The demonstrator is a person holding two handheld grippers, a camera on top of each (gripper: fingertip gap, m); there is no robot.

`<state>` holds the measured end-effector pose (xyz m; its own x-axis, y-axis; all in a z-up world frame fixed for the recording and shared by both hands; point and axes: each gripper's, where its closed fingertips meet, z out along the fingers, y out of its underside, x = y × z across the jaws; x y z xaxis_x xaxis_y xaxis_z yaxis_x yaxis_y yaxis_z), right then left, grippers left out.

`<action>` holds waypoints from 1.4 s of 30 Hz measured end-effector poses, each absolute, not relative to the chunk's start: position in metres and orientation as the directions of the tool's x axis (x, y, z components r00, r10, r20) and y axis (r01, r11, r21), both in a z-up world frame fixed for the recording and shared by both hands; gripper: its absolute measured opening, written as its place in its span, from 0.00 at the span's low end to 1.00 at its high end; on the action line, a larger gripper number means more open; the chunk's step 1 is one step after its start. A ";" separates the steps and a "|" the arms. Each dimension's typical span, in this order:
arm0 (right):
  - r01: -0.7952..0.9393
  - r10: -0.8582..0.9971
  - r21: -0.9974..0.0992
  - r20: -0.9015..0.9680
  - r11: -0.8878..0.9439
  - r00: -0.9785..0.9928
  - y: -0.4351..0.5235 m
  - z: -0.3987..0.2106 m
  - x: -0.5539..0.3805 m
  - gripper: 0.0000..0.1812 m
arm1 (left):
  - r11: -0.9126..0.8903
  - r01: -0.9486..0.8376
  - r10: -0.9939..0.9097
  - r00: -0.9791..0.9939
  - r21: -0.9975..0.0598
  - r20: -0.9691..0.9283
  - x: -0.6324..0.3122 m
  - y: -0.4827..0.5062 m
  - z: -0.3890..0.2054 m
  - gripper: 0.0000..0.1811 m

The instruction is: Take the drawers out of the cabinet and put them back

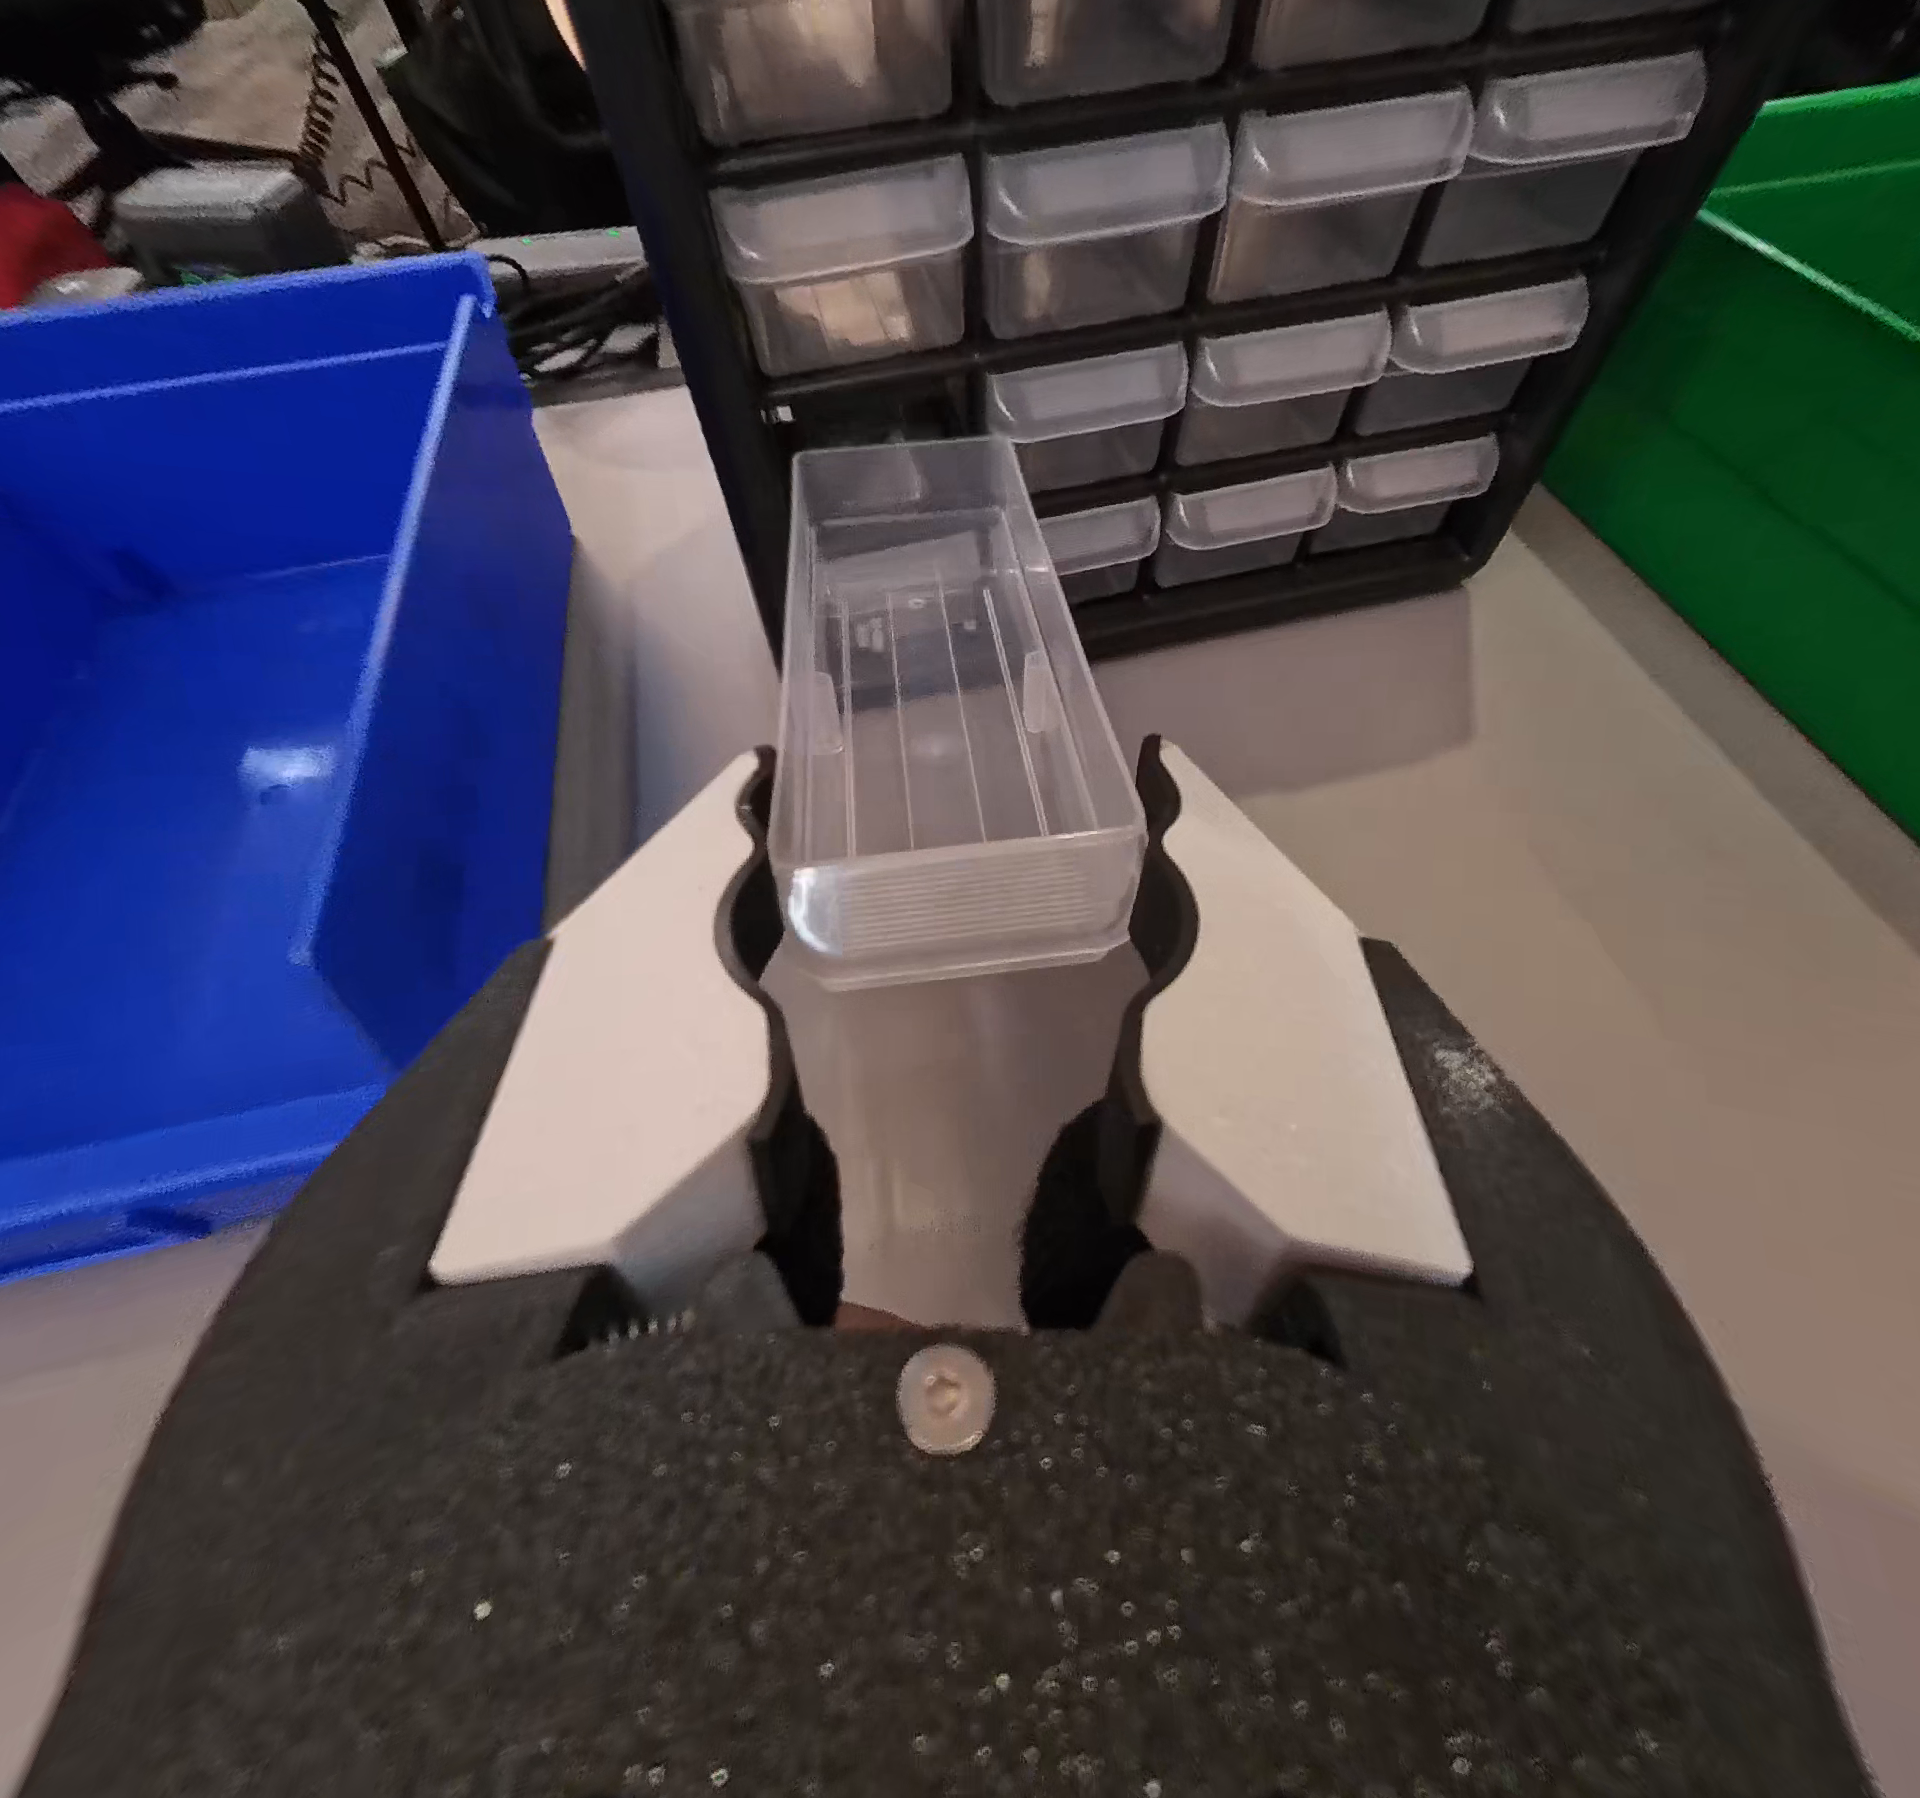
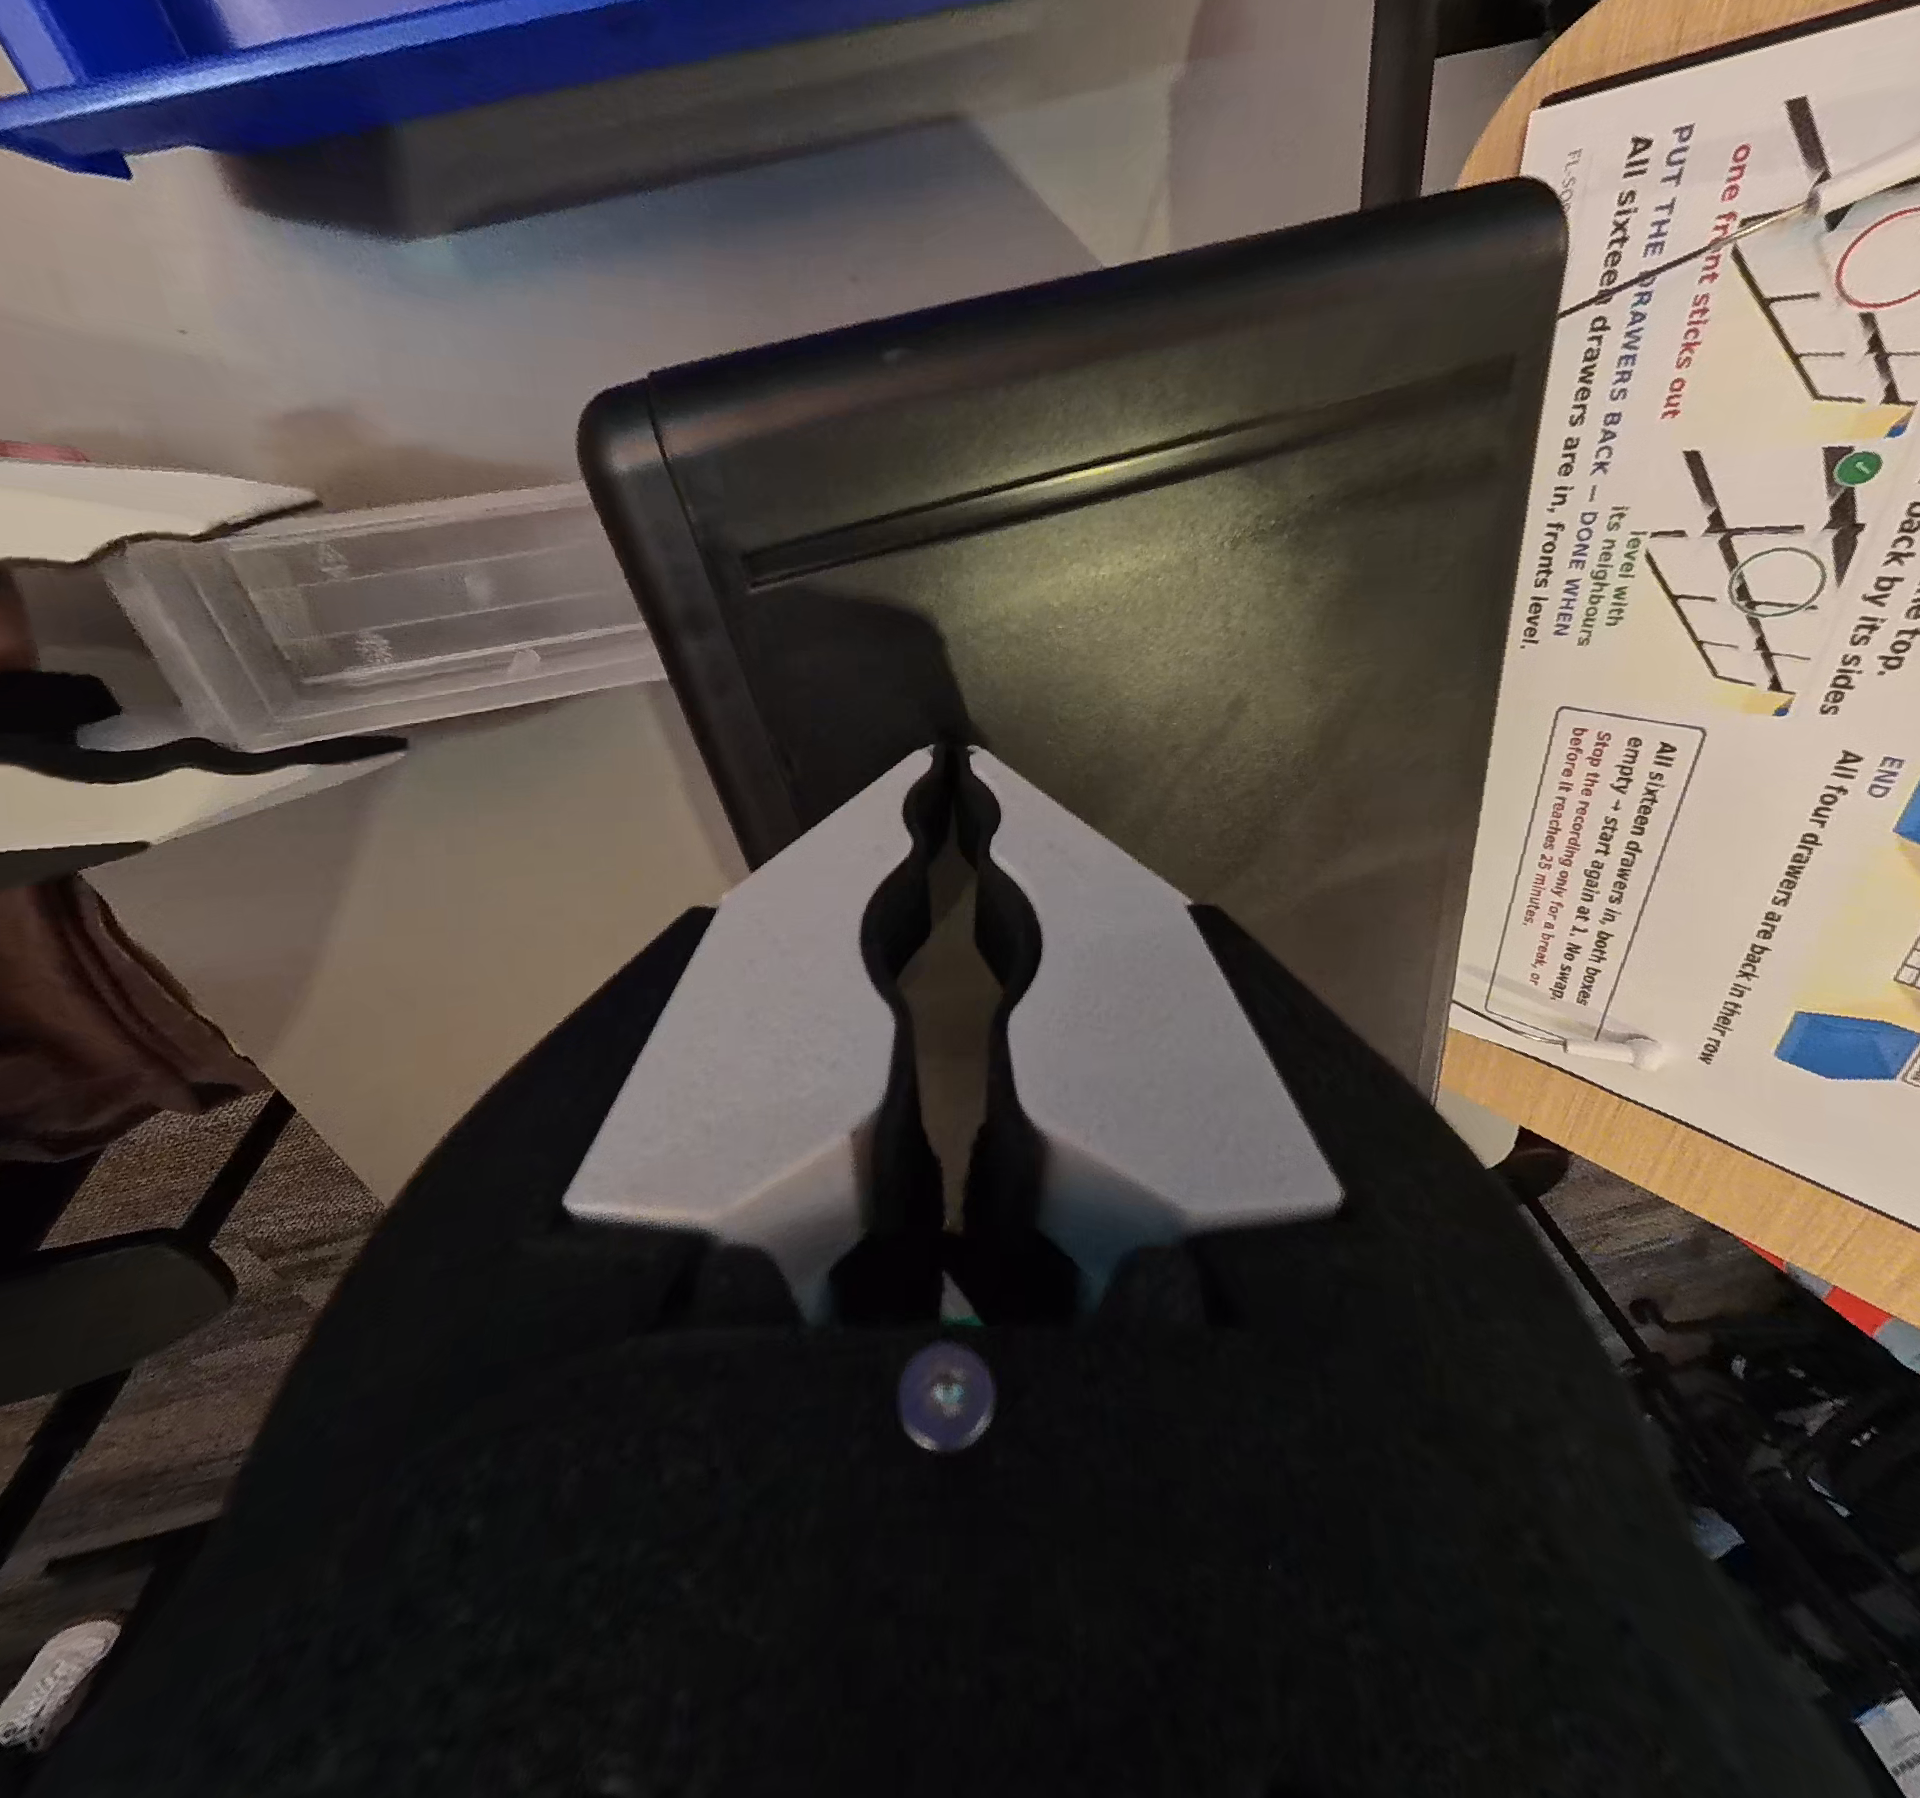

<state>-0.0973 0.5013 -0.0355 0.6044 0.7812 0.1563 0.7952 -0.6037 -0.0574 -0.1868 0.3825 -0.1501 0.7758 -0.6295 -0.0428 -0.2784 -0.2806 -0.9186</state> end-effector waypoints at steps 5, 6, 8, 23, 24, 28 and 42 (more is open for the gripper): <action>0.784 0.771 -0.072 0.143 -0.617 0.620 0.501 -0.036 -0.097 0.00 | -0.254 -0.249 -0.621 0.783 -0.935 -0.040 -0.179 0.388 -0.148 0.37; 0.783 0.771 -0.075 0.141 -0.618 0.622 0.501 -0.036 -0.097 0.00 | -0.254 -0.255 -0.620 0.783 -0.933 -0.045 -0.178 0.388 -0.149 0.37; 0.779 0.768 -0.078 0.133 -0.622 0.627 0.501 -0.036 -0.097 0.00 | -0.249 -0.248 -0.610 0.791 -0.936 -0.048 -0.178 0.391 -0.149 0.37; 0.774 0.764 -0.041 0.135 -0.632 0.631 0.501 -0.036 -0.097 0.00 | -0.229 -0.158 -0.552 0.834 -0.961 -0.006 -0.178 0.395 -0.151 0.37; 0.772 0.762 -0.044 0.131 -0.635 0.634 0.501 -0.036 -0.097 0.00 | -0.232 -0.158 -0.551 0.835 -0.960 -0.005 -0.177 0.395 -0.152 0.37; 0.767 0.758 -0.048 0.125 -0.639 0.640 0.501 -0.036 -0.097 0.00 | -0.233 -0.146 -0.558 0.830 -0.962 0.009 -0.175 0.396 -0.153 0.37; 0.767 0.760 0.004 0.143 -0.641 0.634 0.501 -0.035 -0.097 0.00 | -0.241 -0.163 -0.538 0.843 -0.957 -0.008 -0.153 0.442 -0.158 0.37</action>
<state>-0.0973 0.5005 -0.0354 0.6343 0.7599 0.1426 0.7673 -0.6413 0.0041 -0.1525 0.4420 -0.1581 0.8432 -0.5375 -0.0081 -0.1630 -0.2413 -0.9566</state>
